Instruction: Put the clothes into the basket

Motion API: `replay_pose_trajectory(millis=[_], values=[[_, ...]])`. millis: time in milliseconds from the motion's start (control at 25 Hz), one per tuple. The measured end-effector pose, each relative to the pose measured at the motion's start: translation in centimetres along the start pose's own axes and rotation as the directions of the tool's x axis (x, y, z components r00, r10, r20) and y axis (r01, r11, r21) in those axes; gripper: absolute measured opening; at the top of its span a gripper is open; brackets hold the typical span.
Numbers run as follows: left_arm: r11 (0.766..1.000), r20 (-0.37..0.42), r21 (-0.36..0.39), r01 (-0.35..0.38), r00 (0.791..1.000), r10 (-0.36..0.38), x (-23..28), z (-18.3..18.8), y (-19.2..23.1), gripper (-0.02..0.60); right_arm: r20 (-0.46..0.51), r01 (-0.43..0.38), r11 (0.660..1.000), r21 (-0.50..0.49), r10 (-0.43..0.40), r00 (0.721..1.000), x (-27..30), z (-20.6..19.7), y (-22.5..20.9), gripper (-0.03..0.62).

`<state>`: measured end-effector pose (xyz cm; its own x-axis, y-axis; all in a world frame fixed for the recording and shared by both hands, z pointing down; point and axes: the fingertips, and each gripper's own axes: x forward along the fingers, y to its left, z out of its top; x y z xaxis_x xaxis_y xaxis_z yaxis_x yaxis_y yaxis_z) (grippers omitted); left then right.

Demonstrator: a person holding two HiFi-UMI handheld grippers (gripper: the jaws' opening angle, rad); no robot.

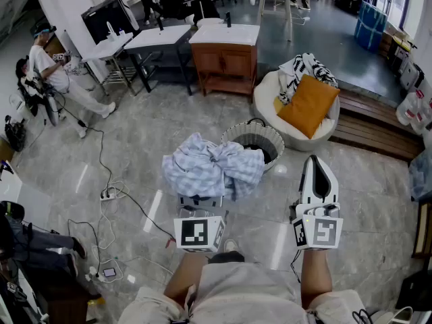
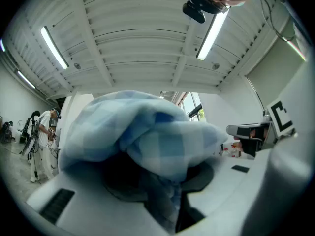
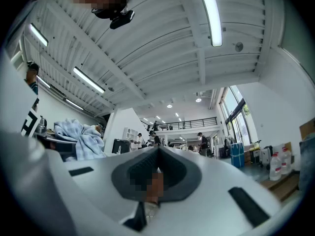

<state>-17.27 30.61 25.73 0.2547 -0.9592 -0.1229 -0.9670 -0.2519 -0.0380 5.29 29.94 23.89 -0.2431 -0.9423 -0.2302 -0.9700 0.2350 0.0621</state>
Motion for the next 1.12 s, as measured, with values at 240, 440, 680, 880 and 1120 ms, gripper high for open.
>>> replay_pose_trajectory(millis=[240,440,680,880,1120], values=[[1.0,0.007,0.001,-0.012,1.0,0.012,0.7,-0.4,1.4,0.15,0.0,-0.007,1.0,-0.002,0.007,1.0,1.5,-0.5,0.8,-0.012],[1.0,0.014,-0.013,-0.025,1.0,0.025,2.0,-0.6,3.9,0.15,0.007,-0.014,1.0,0.023,0.014,1.0,3.8,-0.7,2.1,-0.012],[0.999,0.024,-0.026,-0.031,0.999,0.031,3.2,-0.9,7.6,0.15,0.021,-0.018,0.999,0.047,0.017,1.0,6.5,-1.1,4.5,-0.012],[0.999,0.024,-0.033,-0.016,1.0,0.017,3.7,-1.8,10.5,0.15,0.024,-0.011,0.999,0.052,0.01,1.0,8.2,-1.7,7.1,-0.012],[0.999,0.016,-0.04,-0.009,1.0,0.009,4.6,-2.5,12.7,0.15,0.011,-0.003,1.0,0.024,0.002,1.0,9.3,-1.9,8.6,-0.012]])
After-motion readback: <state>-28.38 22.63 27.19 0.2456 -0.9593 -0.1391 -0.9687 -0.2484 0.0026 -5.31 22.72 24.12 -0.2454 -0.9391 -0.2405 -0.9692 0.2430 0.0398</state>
